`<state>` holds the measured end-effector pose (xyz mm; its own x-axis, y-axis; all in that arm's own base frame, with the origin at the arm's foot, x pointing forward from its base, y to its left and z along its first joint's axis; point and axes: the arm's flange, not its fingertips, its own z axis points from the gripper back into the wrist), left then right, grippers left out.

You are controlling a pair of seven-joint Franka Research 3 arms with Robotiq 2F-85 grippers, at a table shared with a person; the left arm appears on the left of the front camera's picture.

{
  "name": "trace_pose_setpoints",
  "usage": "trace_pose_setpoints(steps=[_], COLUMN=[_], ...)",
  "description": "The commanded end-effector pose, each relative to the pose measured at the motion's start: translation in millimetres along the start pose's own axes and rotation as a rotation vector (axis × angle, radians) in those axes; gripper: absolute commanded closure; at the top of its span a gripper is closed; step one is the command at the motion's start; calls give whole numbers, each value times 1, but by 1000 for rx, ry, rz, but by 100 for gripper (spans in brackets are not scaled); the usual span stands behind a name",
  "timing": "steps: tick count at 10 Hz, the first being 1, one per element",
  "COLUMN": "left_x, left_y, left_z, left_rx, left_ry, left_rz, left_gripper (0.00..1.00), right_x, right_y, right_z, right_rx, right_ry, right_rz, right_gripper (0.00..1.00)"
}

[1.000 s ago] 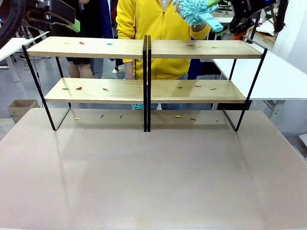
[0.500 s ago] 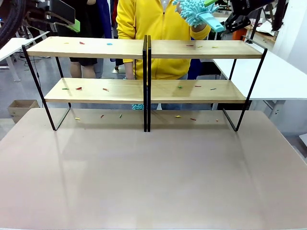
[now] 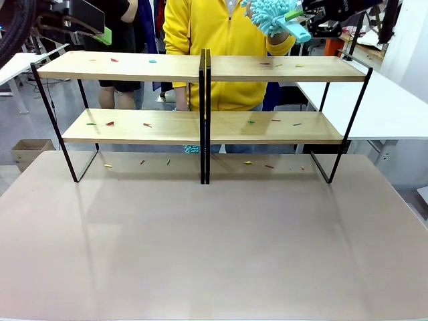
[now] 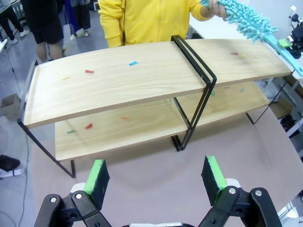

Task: Clean the shelves.
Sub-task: Pick up the Duster when the human hands it over.

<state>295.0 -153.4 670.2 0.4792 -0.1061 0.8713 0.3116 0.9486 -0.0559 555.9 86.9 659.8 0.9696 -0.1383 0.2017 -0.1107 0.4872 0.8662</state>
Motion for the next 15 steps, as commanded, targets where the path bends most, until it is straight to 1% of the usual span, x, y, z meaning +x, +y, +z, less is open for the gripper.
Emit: trace_pose_setpoints(steps=[1,6,7,8,9,10,11,12,14,15], left_x=[-1,-1,-1,-1,-1,-1,-1,-1,-1,-1], left_y=[1,1,1,1,1,1,1,1,1,1], left_z=[0,0,0,0,0,0,0,0,0,0], left_rx=[8,8,8,8,8,8,8,8,8,8], left_ry=[-2,-2,-2,-2,-2,-2,-2,-2,-2,-2], left_rz=[5,5,5,5,5,5,5,5,5,5], left_gripper=[0,0,0,0,0,0,0,0,0,0], right_x=[1,1,-3,-13,-43,-71,-95,-113,-149,-171], right_y=[-1,-3,1,8,17,17,11,2,-13,-21], right_z=[-2,0,10,30,59,93,130,171,277,321], right_rx=[26,28,39,32,-5,-16,0,21,112,130], right_ry=[24,34,61,85,112,107,79,34,29,-108], right_rz=[-20,-24,5,38,70,88,104,74,66,-21], right_gripper=[100,100,100,100,100,100,100,100,100,100])
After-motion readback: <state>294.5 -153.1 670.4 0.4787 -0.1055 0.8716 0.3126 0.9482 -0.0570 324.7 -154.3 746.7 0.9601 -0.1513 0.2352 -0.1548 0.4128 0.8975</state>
